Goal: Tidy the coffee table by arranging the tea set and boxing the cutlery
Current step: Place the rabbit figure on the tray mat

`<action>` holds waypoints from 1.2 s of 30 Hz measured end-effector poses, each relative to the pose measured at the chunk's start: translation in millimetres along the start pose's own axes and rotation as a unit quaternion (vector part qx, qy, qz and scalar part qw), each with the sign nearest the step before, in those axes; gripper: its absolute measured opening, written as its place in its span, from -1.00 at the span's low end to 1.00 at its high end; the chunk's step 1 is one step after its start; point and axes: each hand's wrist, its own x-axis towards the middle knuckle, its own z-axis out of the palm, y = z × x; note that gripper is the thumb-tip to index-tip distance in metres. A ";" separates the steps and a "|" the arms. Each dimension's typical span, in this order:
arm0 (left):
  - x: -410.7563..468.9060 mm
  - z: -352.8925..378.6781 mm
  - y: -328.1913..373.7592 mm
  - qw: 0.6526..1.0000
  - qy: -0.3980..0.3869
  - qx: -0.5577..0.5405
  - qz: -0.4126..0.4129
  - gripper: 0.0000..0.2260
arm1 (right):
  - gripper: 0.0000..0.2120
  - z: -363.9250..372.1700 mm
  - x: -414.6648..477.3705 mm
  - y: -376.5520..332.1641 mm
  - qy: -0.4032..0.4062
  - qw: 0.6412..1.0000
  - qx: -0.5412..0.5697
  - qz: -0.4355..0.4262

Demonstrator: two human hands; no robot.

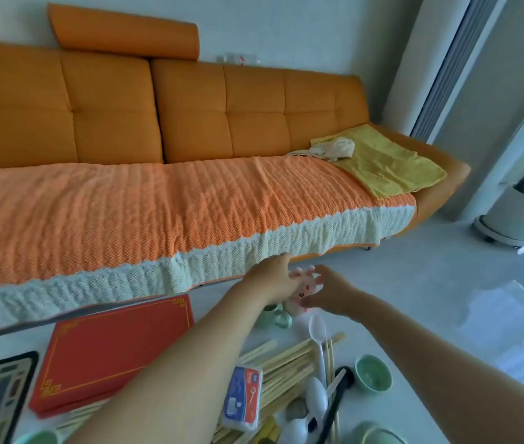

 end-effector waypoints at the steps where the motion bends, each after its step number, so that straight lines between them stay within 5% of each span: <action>1: 2.3 3.9 -1.2 1.000 0.002 -0.002 0.004 -0.49 | -0.30 5.3 3.5 2.5 -0.008 0.999 0.030 -0.012; 7: 7.9 23.2 -9.9 0.999 0.017 -0.041 0.023 -0.85 | -0.24 21.3 25.4 24.7 0.024 0.999 0.014 -0.044; 20: -142.8 -44.8 31.6 0.981 0.171 -0.071 0.060 -0.67 | -0.40 -1.4 -123.3 -78.9 0.077 0.976 0.050 -0.198; 36: -438.2 -93.1 -111.6 0.955 0.260 -0.110 -0.091 -0.70 | -0.46 204.4 -287.9 -224.7 -0.074 0.946 -0.003 -0.314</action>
